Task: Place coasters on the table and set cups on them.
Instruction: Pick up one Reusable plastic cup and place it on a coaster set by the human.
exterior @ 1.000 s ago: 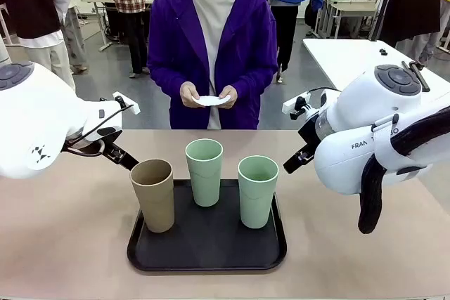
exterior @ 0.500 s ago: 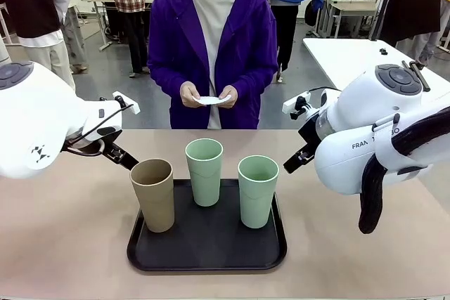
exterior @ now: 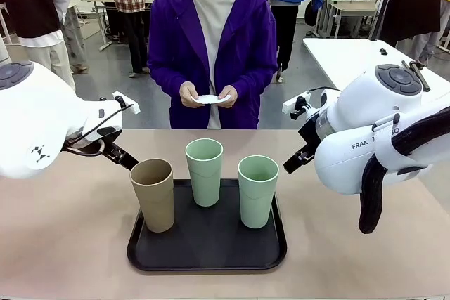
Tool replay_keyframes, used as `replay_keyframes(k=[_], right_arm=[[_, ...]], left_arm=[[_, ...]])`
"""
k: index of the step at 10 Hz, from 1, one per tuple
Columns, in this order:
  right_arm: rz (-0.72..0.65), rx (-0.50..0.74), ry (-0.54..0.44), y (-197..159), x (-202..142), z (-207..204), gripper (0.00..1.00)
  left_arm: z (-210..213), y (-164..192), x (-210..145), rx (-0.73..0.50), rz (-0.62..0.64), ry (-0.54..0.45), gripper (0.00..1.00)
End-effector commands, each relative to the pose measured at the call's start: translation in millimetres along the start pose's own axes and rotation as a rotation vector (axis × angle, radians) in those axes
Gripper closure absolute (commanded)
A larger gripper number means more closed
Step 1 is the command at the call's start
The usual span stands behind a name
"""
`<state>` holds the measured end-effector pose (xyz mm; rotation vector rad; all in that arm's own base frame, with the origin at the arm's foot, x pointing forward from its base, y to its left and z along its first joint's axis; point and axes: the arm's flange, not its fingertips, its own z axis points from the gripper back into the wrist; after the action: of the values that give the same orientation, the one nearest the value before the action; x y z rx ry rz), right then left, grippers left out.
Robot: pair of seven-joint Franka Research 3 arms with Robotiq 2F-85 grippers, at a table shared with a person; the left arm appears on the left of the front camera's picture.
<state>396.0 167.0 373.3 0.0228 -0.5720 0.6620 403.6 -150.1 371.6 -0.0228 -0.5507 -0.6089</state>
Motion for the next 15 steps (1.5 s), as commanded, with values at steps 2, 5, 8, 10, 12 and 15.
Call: replay_keyframes(k=[2, 5, 8, 10, 12, 15], right_arm=[[0.01, 0.042, 0.042, 2.0, 0.1, 17.5, 0.0], [0.016, 0.04, 0.15, 18.2, -10.8, 106.1, 0.0], [-0.037, 0.004, 0.288, 48.7, -66.2, 160.5, 0.0], [-0.05, 0.069, 0.287, 62.4, -101.6, 159.8, 0.0], [-0.032, 0.034, 0.299, 42.1, -33.7, 184.4, 0.0], [-0.2, 0.252, 0.216, 17.1, -42.1, 185.8, 0.0]], left_arm=[[21.5, 4.6, 1.2, -0.054, 0.027, -0.037, 0.0], [108.1, -5.5, -14.0, -0.038, -0.013, 0.029, 0.0], [146.1, -35.6, -59.6, -0.028, -0.033, 0.184, 0.0], [149.6, -53.9, -85.9, -0.048, 0.022, 0.203, 0.0], [162.5, -27.8, -17.5, -0.053, -0.039, 0.209, 0.0], [171.5, -11.8, -20.3, -0.212, 0.09, 0.112, 0.0]])
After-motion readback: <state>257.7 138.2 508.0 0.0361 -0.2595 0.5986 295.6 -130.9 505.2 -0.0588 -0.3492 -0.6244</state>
